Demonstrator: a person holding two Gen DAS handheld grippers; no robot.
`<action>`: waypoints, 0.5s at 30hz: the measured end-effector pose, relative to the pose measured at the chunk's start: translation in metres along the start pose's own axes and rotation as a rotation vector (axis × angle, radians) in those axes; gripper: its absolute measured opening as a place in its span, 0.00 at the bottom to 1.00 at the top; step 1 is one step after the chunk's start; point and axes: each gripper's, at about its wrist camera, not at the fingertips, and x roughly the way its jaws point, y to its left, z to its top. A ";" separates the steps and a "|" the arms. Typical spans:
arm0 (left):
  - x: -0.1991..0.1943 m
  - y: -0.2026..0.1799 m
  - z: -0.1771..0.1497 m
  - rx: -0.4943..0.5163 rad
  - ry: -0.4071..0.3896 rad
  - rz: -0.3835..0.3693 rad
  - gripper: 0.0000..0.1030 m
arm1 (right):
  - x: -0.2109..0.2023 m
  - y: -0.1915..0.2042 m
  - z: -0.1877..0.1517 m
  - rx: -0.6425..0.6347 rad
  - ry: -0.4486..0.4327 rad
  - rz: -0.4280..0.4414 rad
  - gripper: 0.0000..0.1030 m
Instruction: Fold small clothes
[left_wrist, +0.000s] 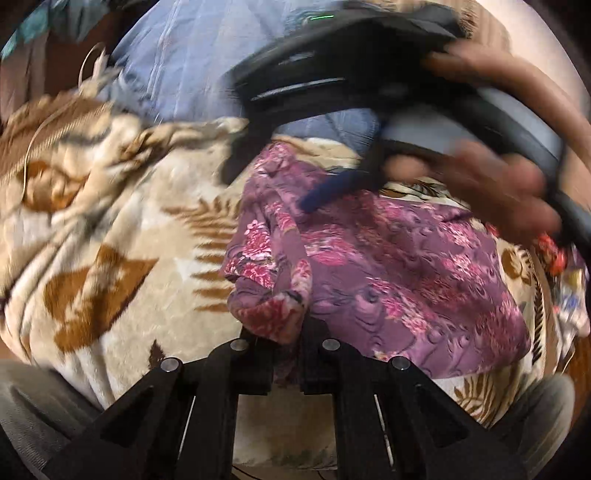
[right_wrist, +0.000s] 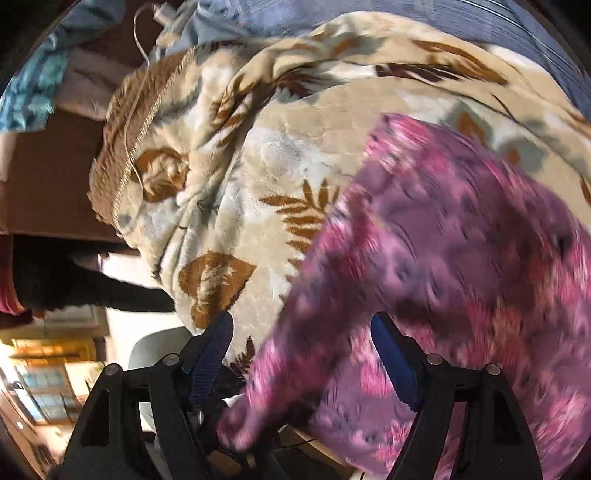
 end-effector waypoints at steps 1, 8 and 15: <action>-0.001 -0.004 0.000 0.014 -0.007 0.002 0.06 | 0.005 0.004 0.004 -0.017 0.019 -0.037 0.77; -0.001 -0.020 -0.002 0.067 -0.013 0.006 0.06 | 0.045 0.017 0.024 -0.142 0.128 -0.317 0.58; -0.016 -0.008 0.003 -0.010 -0.035 -0.097 0.06 | 0.011 0.010 0.016 -0.128 0.031 -0.296 0.11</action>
